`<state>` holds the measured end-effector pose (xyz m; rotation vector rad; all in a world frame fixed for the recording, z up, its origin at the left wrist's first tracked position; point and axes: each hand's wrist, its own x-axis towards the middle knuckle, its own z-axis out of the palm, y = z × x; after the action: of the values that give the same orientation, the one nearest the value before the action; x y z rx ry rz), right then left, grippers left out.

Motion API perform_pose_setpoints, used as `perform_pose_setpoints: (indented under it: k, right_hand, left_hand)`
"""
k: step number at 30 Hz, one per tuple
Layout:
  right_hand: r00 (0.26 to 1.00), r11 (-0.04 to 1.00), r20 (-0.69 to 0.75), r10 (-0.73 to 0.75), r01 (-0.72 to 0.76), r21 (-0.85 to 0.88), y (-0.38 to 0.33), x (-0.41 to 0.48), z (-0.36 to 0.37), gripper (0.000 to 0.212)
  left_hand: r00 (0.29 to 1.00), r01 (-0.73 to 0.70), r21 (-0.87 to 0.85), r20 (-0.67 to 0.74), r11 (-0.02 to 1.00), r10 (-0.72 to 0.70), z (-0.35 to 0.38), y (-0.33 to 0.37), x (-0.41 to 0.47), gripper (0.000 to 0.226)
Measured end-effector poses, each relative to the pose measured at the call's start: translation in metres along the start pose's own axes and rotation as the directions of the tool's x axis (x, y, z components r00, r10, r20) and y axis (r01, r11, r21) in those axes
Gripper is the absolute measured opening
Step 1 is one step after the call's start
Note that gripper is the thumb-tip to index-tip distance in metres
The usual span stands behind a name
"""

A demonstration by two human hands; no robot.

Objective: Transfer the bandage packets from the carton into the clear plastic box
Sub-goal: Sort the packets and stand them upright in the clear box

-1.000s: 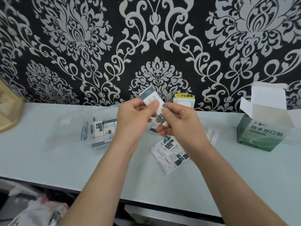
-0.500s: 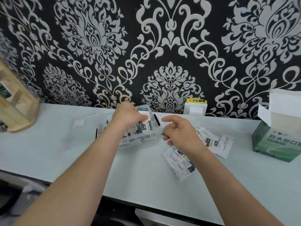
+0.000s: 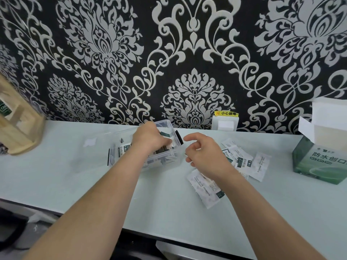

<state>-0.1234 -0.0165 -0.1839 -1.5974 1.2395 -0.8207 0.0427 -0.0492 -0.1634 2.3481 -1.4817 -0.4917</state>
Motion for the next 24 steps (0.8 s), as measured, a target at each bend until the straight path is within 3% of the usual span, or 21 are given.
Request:
perform_pose_setpoints:
  k: [7,14,20,24]
  right_hand:
    - [0.999,0.913,-0.04,-0.015,-0.002,-0.409,0.008,-0.002,-0.032,0.024]
    - [0.997,0.928,-0.073,-0.021,-0.008,-0.373,0.01,-0.006,-0.044,0.024]
    - [0.997,0.925,-0.072,-0.024,-0.005,-0.38,0.01,-0.007,-0.043,0.022]
    - [0.998,0.833,-0.067,-0.004,-0.033,-0.552,0.014,-0.007,-0.052,0.029]
  left_hand:
    - [0.992,-0.081,0.138,-0.087,0.987,0.093,-0.01,0.001,-0.016,0.021]
    - [0.985,-0.128,-0.002,-0.114,0.992,0.127,-0.009,-0.006,-0.016,0.017]
    - [0.984,-0.152,0.082,-0.079,0.985,0.158,-0.017,-0.02,-0.014,0.022]
    - [0.971,-0.226,-0.02,-0.084,0.974,0.224,-0.023,-0.014,-0.028,0.023]
